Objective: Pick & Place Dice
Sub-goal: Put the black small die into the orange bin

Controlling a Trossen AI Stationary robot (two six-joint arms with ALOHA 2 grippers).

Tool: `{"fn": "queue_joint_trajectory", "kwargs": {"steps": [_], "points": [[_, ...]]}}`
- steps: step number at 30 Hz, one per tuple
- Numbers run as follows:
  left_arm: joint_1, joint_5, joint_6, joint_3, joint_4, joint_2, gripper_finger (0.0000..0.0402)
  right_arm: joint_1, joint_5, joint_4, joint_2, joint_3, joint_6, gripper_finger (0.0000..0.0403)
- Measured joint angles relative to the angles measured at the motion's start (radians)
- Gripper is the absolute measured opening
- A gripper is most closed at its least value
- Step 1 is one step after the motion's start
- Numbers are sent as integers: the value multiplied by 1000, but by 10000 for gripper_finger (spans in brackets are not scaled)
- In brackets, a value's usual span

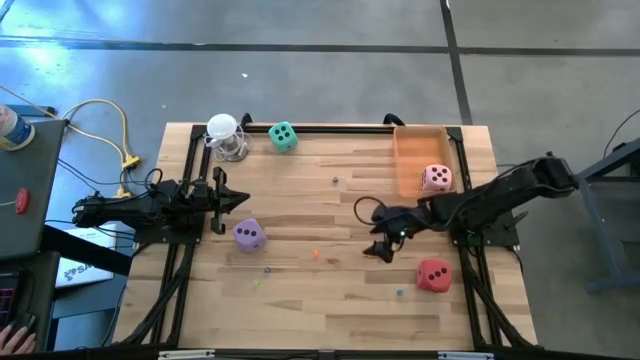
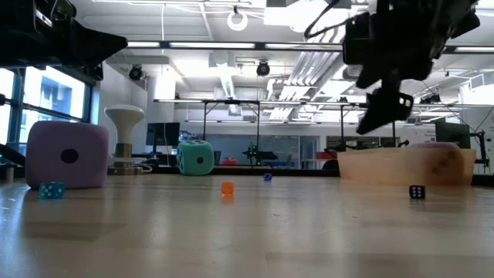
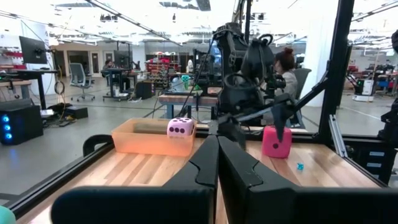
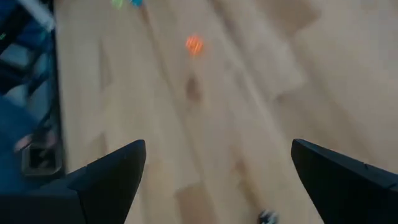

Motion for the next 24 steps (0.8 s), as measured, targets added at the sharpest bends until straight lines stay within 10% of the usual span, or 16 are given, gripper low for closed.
{"fn": "queue_joint_trajectory", "kwargs": {"steps": [24], "points": [[0, 0, 0, 0, 5, 0, 0, 69, 48, -174, 100, -2, 123, 394]]}}
